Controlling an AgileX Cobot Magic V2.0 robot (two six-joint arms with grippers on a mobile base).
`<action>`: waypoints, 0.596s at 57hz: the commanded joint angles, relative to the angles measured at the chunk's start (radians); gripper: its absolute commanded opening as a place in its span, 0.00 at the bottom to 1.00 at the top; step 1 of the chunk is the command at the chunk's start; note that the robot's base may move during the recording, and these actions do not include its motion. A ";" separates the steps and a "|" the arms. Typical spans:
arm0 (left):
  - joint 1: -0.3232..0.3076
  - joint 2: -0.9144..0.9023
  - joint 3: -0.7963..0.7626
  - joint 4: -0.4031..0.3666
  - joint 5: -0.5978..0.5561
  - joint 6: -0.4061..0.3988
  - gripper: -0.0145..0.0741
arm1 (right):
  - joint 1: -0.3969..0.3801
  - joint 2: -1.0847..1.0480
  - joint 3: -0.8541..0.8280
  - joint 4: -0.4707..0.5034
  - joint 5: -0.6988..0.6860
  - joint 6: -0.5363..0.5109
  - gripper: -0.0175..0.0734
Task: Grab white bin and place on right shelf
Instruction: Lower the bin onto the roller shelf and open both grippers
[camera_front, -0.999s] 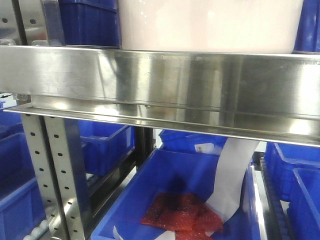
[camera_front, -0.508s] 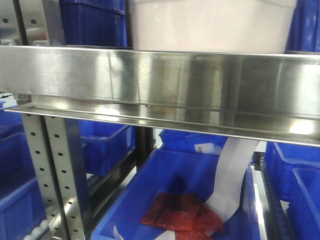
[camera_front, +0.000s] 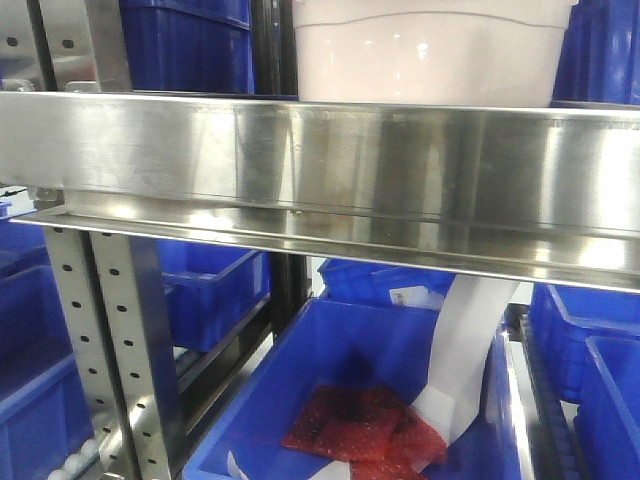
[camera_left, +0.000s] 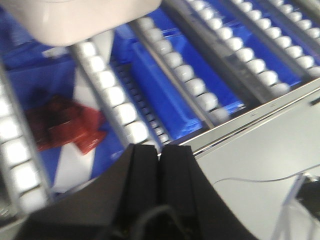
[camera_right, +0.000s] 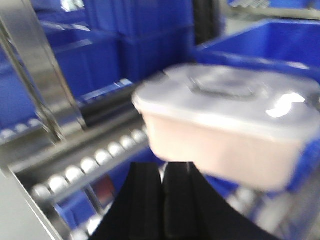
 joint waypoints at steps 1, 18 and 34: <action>-0.007 -0.044 -0.031 0.049 0.080 -0.069 0.03 | -0.006 -0.081 0.014 -0.104 -0.039 0.115 0.28; -0.007 -0.091 0.042 0.350 0.072 -0.243 0.03 | -0.006 -0.385 0.270 -0.560 -0.137 0.414 0.28; -0.007 -0.289 0.347 0.366 -0.106 -0.237 0.03 | -0.006 -0.724 0.532 -0.599 -0.274 0.417 0.28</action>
